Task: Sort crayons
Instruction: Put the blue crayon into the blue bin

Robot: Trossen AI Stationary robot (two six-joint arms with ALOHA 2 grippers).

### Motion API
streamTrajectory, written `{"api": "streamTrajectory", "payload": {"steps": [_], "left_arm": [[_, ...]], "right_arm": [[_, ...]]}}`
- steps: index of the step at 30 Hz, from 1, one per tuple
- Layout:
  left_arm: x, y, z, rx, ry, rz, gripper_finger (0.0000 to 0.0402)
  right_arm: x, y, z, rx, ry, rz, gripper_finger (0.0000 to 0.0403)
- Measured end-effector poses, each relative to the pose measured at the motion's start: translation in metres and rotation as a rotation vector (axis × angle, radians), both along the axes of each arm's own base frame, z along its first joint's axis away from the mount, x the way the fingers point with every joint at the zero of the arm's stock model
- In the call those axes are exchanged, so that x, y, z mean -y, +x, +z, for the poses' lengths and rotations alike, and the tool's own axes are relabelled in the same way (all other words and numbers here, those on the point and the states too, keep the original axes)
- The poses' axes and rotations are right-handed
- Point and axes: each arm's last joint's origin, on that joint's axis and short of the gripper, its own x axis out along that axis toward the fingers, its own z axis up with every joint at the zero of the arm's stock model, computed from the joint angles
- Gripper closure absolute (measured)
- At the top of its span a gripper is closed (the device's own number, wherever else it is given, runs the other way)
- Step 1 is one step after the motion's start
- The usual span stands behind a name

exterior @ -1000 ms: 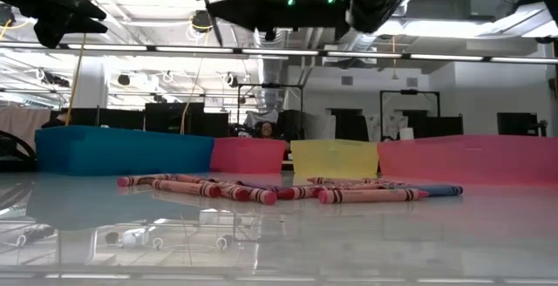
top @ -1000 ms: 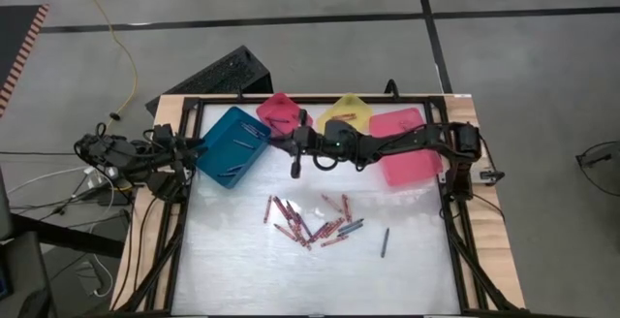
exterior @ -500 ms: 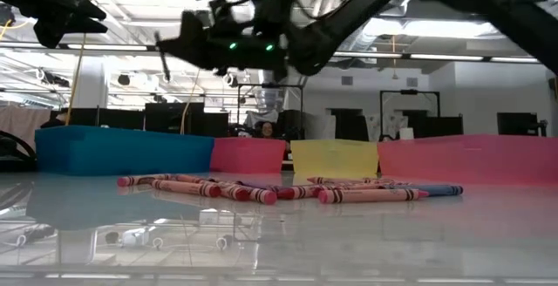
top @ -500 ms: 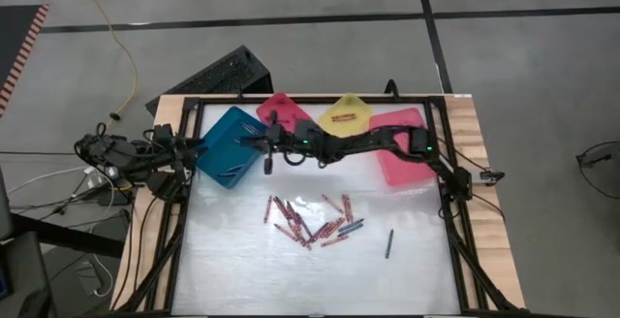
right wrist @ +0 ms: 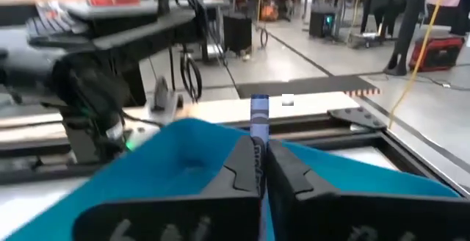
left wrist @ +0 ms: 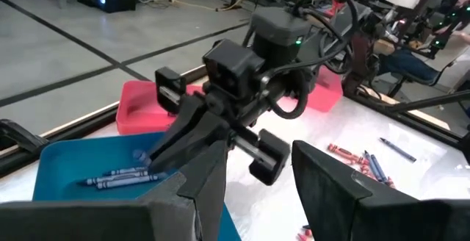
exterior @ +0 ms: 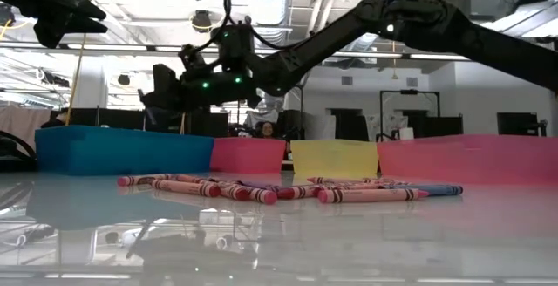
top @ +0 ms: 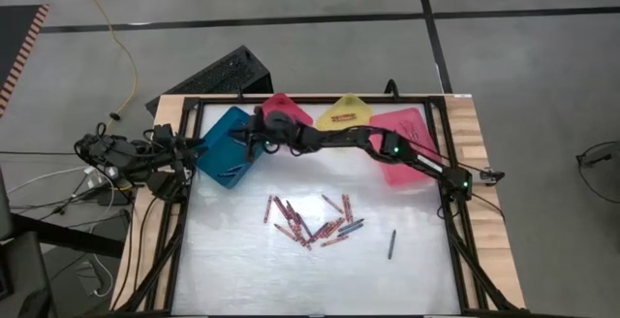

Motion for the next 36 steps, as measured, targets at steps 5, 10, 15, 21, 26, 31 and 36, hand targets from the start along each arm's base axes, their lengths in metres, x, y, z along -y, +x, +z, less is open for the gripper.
{"api": "streamTrajectory", "payload": {"steps": [5,10,15,21,26,31,36], "left_arm": [[0.0,0.0,0.0,0.0,0.0,-0.001,0.0256],[0.0,0.0,0.0,0.0,0.0,0.0,0.0256],[0.0,0.0,0.0,0.0,0.0,0.0,0.0256],[0.0,0.0,0.0,0.0,0.0,-0.001,0.0256],[0.0,0.0,0.0,0.0,0.0,0.0,0.0256],[0.0,0.0,0.0,0.0,0.0,0.0,0.0256],[0.0,0.0,0.0,0.0,0.0,-0.001,0.0256]], "right_arm": [[0.006,0.0,0.0,-0.042,-0.021,-0.011,0.0349],[0.011,-0.002,0.004,-0.036,-0.023,-0.019,0.0304],[0.013,-0.009,0.032,-0.014,-0.028,-0.014,0.0283],[0.003,-0.043,0.103,-0.202,-0.086,0.057,0.0281],[-0.024,-0.106,0.173,-0.445,-0.081,0.09,0.0282],[-0.062,-0.166,0.208,-0.694,0.007,0.054,0.0282],[-0.104,-0.205,0.22,-0.885,0.089,0.066,0.0282]]}}
